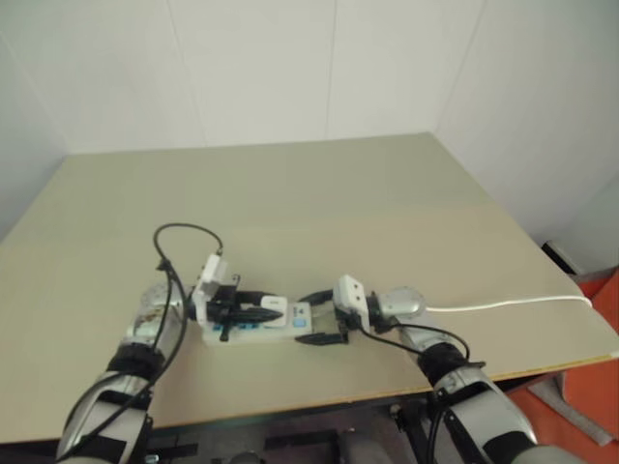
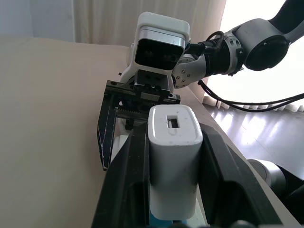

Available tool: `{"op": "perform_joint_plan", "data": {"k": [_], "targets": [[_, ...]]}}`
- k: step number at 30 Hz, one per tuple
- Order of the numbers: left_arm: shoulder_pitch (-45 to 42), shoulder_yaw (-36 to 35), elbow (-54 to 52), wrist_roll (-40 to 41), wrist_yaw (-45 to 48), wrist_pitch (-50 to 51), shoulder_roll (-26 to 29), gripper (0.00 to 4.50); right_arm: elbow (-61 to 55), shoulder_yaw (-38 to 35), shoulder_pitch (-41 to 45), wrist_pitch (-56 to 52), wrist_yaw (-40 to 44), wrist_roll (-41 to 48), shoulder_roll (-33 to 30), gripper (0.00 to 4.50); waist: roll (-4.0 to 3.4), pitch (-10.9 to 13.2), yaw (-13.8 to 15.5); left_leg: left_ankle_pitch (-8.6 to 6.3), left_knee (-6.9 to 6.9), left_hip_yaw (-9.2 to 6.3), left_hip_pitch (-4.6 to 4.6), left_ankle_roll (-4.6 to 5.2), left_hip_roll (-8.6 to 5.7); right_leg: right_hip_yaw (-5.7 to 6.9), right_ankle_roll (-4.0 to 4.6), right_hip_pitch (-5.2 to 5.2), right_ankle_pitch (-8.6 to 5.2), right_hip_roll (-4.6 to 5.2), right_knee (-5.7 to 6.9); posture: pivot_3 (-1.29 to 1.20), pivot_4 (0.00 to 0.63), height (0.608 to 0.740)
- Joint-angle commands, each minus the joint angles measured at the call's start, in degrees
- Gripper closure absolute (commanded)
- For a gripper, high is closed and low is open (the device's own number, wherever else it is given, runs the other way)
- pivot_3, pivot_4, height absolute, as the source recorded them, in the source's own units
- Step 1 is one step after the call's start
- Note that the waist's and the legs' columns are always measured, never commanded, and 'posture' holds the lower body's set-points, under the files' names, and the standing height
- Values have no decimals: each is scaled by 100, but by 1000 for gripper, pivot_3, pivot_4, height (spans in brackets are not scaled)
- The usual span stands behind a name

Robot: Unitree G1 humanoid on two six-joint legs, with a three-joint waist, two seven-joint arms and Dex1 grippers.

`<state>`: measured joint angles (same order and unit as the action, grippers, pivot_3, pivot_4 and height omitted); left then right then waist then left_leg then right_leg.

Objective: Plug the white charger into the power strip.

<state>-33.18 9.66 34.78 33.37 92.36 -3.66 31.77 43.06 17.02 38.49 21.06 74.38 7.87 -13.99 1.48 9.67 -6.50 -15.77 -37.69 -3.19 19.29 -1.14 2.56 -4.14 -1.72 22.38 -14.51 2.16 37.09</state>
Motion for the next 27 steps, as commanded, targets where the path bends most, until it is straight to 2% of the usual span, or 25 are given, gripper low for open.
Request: {"op": "perform_joint_plan", "data": {"k": [1,23,27], "targets": [[20,-397,251,-82,14,-126,497,3506,254,128,-169,-3,116,-338,-204,1066,0,0,0,0,0,0,0,0,0,0,0,0,0,0,0,0,150,740],[-25,-155,490,-449,14,-576,359,3506,292,157,-153,34,50,-361,-204,1066,-1,0,6,0,2,0,-2,0,0,1,-4,-1,-2,0,0,0,150,740],[82,16,471,-656,14,-952,369,3506,262,157,-180,45,47,-354,-218,1066,-1,0,11,0,2,0,-3,0,0,0,-4,-4,-2,0,0,0,150,740]]}}
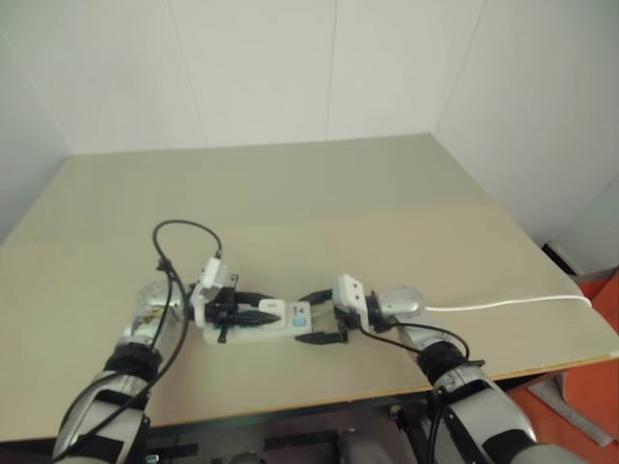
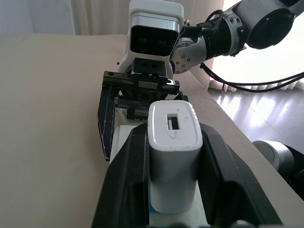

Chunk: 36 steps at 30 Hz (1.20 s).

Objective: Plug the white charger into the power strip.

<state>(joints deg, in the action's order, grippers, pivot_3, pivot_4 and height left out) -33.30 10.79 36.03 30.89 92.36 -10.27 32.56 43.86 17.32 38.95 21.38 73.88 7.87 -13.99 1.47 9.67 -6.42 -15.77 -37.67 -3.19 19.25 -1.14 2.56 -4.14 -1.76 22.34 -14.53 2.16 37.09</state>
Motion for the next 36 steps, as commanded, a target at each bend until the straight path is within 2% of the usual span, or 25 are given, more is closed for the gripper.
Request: {"op": "perform_joint_plan", "data": {"k": [1,7,11,29,36], "targets": [[119,-97,341,-420,14,-326,275,3506,184,127,-222,14,94,-354,-217,1066,0,0,5,0,0,0,0,0,0,0,0,-2,0,0,0,0,150,740],[188,-245,338,-379,-1,-112,210,3506,182,126,-212,12,88,-349,-213,1066,-2,-1,8,0,1,1,0,0,0,-1,-1,-3,-1,0,0,0,150,740],[239,-148,441,-605,14,-377,250,3506,198,136,-212,26,81,-358,-198,1066,-2,-2,9,0,1,1,0,0,0,-1,-1,-3,-1,0,0,0,150,740],[402,-79,523,-876,-127,-269,208,3506,175,182,-231,18,28,-373,-224,1066,-23,-22,13,1,37,7,-3,-1,-1,-9,0,-10,-4,0,-6,0,150,740],[347,-340,614,-919,-148,-341,43,1244,191,174,-238,23,16,-399,-211,1066,-52,-41,94,1,42,9,-10,-1,-6,-13,2,-13,-7,2,-9,0,150,740]]}}
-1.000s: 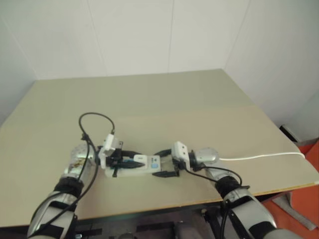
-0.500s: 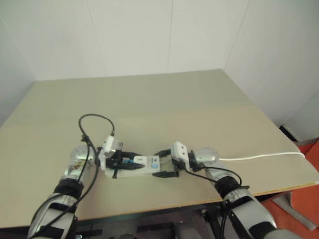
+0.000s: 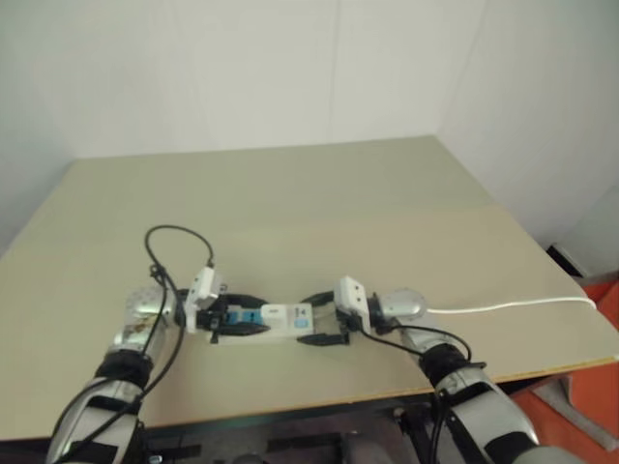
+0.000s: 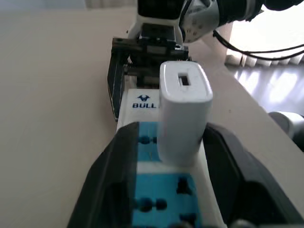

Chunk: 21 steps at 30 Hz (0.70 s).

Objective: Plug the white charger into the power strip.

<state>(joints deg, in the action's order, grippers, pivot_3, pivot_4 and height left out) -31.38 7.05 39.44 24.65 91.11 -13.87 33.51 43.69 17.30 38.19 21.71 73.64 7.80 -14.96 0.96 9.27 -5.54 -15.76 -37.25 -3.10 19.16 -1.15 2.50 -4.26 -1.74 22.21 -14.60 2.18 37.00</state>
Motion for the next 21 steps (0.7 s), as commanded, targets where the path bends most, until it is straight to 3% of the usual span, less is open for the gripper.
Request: {"op": "perform_joint_plan", "data": {"k": [1,4,13,19,21], "targets": [[149,-4,278,-320,-9,12,-65,895,210,173,-163,-9,43,-393,-115,1066,0,-2,8,0,0,0,1,0,0,0,0,-2,0,0,0,0,150,740],[138,-101,258,-338,71,27,-85,18,222,171,-152,-10,45,-400,-118,1066,-6,-5,10,0,0,0,1,-1,0,1,0,-3,0,0,0,0,150,740],[244,143,-544,277,139,345,459,18,266,180,-117,4,46,-421,-128,1066,-6,-5,8,0,0,-2,3,-1,1,2,1,5,-1,0,-4,0,150,740],[134,-267,-615,584,139,523,973,18,191,159,-102,-155,125,-391,-211,1066,5,4,13,1,0,-7,4,-1,3,9,1,22,-1,0,-5,0,150,740],[60,-507,-459,670,139,583,1107,0,175,133,-66,-202,211,-361,-273,345,10,10,17,1,0,-6,10,-1,3,9,2,28,-1,0,-9,0,150,740]]}}
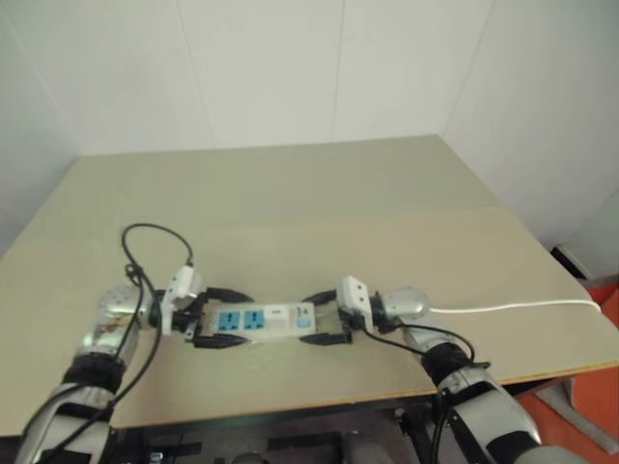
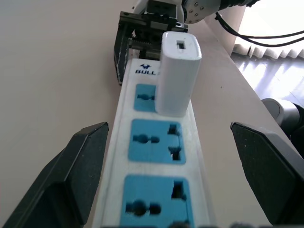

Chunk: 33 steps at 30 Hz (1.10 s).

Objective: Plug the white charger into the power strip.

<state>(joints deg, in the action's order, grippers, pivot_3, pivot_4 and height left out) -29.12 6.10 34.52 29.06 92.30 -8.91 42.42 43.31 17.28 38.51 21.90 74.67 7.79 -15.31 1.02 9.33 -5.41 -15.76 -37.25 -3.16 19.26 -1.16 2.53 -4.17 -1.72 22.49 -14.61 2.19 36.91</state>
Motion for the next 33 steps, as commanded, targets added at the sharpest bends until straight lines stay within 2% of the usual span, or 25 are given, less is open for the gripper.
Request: {"op": "perform_joint_plan", "data": {"k": [1,8,10,12,18,24,28,33], "targets": [[-198,-523,89,249,20,131,242,0,212,113,-71,-246,135,-349,-259,103,10,10,17,0,0,0,2,0,0,1,0,3,0,1,-1,0,150,740],[-204,-1060,1,154,5,286,180,0,-417,-168,-35,-634,433,-61,-671,22,16,27,233,1,-1,4,20,-2,-5,10,1,12,1,15,-14,0,150,740],[-133,-1149,-194,193,-38,360,136,0,-807,-254,-134,-773,544,66,-889,22,16,27,293,2,-9,4,61,-4,-7,11,8,51,6,16,-11,0,150,740],[-26,-1281,-450,269,-107,439,122,0,-1482,-447,-312,-992,641,269,-1283,22,14,35,326,3,-19,-1,103,-6,-6,18,48,86,30,16,-5,0,150,740],[320,-1566,-908,302,-136,603,204,0,-3114,-1152,-608,-1822,833,935,-2439,22,11,45,296,3,-30,3,181,-6,-8,18,51,169,33,22,5,0,150,740],[639,-1689,-946,173,-50,505,325,0,-4027,-1839,-1093,-2210,907,1334,-3457,22,13,49,294,3,-32,4,181,-5,-7,21,49,164,32,22,0,0,150,740],[776,-1796,-1205,235,-145,628,347,0,-4308,-2140,-1483,-2341,808,1488,-3710,22,15,50,296,3,-39,6,184,-5,-8,19,46,162,33,23,-2,0,150,740],[846,-1843,-1302,207,-174,663,342,0,-4601,-2263,-1807,-2335,558,1482,-3711,22,15,50,291,3,-40,6,184,-5,-8,19,46,162,33,23,-2,0,150,740]]}}
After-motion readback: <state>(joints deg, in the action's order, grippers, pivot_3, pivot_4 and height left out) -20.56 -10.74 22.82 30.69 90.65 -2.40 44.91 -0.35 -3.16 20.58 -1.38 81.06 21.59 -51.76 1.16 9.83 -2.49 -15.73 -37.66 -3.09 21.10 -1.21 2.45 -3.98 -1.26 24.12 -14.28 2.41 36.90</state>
